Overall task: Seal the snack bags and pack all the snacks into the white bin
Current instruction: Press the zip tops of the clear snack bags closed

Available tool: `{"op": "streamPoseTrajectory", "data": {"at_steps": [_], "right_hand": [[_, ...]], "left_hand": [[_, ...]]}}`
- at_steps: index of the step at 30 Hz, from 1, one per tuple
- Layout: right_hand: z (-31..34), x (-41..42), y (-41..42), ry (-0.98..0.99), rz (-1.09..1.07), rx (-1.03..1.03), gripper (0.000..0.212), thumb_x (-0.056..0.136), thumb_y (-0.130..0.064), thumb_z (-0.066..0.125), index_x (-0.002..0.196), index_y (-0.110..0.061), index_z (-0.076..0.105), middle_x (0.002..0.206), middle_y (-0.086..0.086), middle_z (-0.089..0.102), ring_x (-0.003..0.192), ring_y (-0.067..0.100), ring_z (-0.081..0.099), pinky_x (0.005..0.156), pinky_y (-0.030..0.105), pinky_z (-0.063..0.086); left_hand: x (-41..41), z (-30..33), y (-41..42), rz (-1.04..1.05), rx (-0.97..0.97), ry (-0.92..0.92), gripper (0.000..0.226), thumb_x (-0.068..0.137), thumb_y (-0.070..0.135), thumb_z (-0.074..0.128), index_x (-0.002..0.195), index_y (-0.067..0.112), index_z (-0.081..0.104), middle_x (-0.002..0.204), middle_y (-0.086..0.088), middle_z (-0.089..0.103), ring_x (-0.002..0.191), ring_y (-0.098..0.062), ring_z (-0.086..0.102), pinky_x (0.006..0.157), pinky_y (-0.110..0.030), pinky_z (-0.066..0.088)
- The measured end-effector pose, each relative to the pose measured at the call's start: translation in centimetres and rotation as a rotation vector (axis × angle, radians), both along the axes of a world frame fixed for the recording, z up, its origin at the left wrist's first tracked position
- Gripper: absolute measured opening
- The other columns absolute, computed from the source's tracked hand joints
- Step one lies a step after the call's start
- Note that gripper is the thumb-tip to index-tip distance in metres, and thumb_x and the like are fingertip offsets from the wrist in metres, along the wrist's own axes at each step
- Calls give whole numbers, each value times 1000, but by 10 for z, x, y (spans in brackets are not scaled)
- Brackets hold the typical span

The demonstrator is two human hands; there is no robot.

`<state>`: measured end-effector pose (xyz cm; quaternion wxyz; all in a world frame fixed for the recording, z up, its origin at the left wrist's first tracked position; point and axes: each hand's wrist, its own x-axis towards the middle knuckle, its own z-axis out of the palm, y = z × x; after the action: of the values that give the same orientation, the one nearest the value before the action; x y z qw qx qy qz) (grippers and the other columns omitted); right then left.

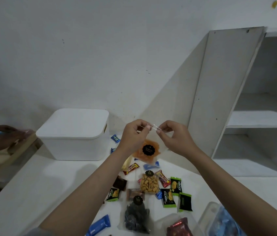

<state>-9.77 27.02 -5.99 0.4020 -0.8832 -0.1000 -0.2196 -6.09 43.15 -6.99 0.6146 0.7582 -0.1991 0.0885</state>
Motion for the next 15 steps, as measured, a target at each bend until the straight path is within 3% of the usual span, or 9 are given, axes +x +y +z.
{"op": "streamPoseTrajectory", "data": {"at_steps": [8, 15], "right_hand": [[11, -1, 0, -34, 7, -60, 7, 86, -19, 66, 81, -14, 68, 74, -10, 64, 77, 10, 62, 68, 11, 43], [13, -3, 1, -6, 27, -84, 9, 85, -19, 66, 77, -23, 64, 72, -19, 60, 77, 8, 61, 69, 10, 43]], "left_hand": [[-2, 9, 4, -72, -46, 40, 11, 88, 0, 61, 90, 3, 71, 79, -11, 70, 73, -14, 68, 76, -25, 57], [-5, 16, 10, -58, 33, 40, 10, 89, 2, 59, 83, 7, 66, 75, -7, 69, 67, -13, 70, 72, -26, 57]]}}
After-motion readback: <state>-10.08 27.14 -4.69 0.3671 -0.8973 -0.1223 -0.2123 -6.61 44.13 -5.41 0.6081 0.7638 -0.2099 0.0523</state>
